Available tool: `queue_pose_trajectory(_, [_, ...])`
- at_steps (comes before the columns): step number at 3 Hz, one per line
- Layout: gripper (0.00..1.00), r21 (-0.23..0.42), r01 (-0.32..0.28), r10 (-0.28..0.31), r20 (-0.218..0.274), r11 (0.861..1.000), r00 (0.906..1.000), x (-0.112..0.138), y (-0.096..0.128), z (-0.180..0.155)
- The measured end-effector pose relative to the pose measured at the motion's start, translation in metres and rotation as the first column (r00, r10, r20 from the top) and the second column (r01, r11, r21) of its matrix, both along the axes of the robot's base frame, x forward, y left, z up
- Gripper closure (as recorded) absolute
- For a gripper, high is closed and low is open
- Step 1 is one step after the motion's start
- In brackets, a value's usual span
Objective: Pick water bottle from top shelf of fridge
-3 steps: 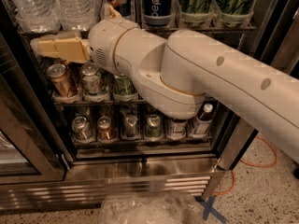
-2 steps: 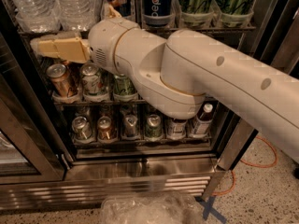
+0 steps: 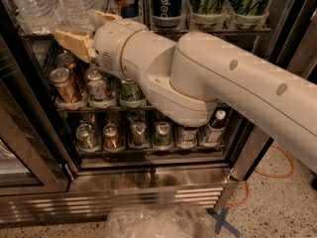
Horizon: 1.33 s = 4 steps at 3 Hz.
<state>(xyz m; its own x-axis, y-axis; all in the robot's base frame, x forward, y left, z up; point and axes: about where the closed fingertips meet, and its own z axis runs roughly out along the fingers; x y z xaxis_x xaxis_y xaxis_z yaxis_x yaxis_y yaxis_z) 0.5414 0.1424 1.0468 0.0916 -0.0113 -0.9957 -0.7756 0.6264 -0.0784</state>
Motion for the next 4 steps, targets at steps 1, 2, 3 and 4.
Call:
queue_pose_trajectory(1, [0.16,-0.001,-0.001,0.001,0.001,1.0,1.0,-0.0003,0.0004,0.0002])
queue_pose_trajectory(2, [0.27,-0.001,-0.001,0.001,0.001,1.0,1.0,-0.0003,0.0007,0.0003])
queue_pose_trajectory(3, [0.25,-0.002,-0.002,0.002,0.003,1.0,1.0,-0.0002,0.0012,0.0003])
queue_pose_trajectory(4, [0.2,-0.008,-0.003,0.003,0.017,1.0,0.9998,0.0033,0.0028,0.0])
